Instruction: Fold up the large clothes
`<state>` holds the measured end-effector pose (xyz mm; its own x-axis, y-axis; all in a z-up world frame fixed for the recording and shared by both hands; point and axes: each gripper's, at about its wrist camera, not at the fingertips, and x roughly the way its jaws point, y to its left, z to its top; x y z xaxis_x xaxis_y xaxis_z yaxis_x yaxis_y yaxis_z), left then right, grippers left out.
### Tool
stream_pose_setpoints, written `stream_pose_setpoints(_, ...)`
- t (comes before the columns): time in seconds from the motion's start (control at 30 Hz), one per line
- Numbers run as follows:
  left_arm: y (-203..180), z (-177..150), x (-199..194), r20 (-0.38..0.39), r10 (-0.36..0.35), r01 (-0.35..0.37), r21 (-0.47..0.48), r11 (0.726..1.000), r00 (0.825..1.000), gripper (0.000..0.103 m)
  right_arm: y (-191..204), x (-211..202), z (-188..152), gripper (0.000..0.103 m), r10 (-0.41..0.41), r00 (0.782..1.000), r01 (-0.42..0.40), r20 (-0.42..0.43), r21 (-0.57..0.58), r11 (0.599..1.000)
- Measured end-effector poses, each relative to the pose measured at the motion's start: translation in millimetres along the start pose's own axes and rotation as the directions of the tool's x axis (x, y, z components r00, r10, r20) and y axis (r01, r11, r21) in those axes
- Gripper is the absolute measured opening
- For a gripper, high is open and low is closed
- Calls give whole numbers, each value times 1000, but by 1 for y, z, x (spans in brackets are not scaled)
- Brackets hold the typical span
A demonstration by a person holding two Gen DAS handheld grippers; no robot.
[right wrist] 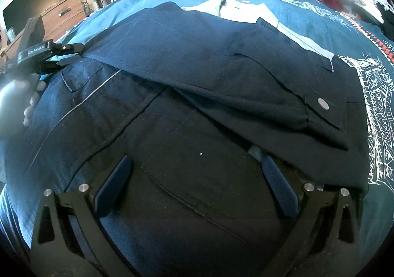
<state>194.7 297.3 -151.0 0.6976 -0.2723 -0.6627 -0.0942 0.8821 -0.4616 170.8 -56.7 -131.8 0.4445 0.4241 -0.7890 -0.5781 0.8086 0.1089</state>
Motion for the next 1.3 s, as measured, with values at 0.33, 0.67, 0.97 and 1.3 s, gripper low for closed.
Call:
stream_pose_setpoints(0.33, -8, 1, 5, -7, 23, -22, 26, 999, 1000, 86, 0, 0, 0, 103, 0, 1000, 0, 0, 0, 1000)
stream_pose_setpoints(0.67, -10, 2, 8, -10, 23, -23, 31, 999, 1000, 88, 0, 0, 0, 103, 0, 1000, 0, 0, -1, 1000)
stream_pose_setpoints(0.97, -12, 1, 9, -12, 30, -29, 40, 999, 999, 91, 0, 0, 0, 103, 0, 1000, 0, 0, -1, 1000)
stream_pose_setpoints(1.3, -14, 1, 11, -12, 31, -30, 40, 999, 999, 93, 0, -1, 0, 103, 0, 1000, 0, 1, -1, 1000)
